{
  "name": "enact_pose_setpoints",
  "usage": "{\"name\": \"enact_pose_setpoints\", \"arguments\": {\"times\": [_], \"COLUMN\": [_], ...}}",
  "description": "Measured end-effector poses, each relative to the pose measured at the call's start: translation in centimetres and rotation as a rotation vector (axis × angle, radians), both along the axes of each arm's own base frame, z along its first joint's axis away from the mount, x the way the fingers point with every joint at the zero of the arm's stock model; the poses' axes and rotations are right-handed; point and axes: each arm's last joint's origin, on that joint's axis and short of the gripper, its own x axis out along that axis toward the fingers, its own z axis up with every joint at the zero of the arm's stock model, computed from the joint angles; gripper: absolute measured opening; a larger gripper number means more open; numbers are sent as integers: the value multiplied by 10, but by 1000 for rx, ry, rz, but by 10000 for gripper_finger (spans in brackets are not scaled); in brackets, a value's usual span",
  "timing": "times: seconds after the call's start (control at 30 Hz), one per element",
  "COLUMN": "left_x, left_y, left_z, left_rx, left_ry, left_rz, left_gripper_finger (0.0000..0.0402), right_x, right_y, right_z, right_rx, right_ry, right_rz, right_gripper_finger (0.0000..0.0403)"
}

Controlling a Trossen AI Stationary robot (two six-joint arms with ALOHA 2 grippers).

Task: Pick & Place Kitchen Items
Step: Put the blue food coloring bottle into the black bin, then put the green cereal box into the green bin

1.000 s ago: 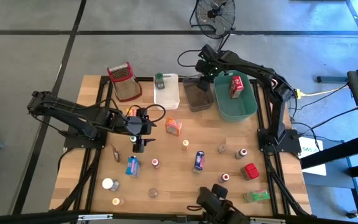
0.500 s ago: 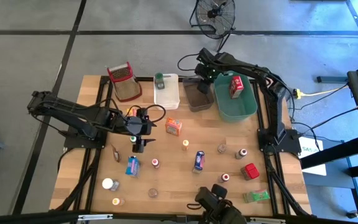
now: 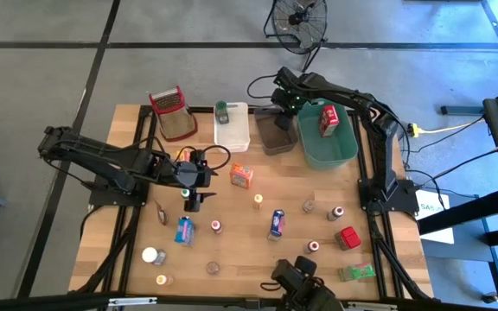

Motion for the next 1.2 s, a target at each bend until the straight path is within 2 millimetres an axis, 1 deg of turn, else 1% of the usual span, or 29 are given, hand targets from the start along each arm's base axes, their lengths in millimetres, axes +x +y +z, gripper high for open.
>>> {"name": "enact_pose_setpoints", "arguments": {"times": [0.3, 0.43, 0.63, 0.8, 1.07, 1.2], "left_x": [0, 0, 0, 0, 0, 0], "left_y": [0, 0, 0, 0, 0, 0], "left_z": [0, 0, 0, 0, 0, 0], "left_rx": [0, -1, -2, -2, -7, -24], "left_ry": [0, 0, 0, 0, 0, 0], "left_rz": [0, 1, 2, 2, 7, 11], "left_gripper_finger": [274, 274, 274, 274, 274, 274], "right_x": [1, 1, 0, -1, 3, 4], "right_y": [1, 1, -1, -2, 3, 12], "right_z": [0, 0, 2, 13, 45, 63], "right_rx": [16, 20, -14, -32, -27, -3], "right_ry": [-16, -21, 13, 39, 38, 61], "right_rz": [27, 33, -12, -36, -27, -27], "right_gripper_finger": [186, 205, 235, 243, 243, 243]}}
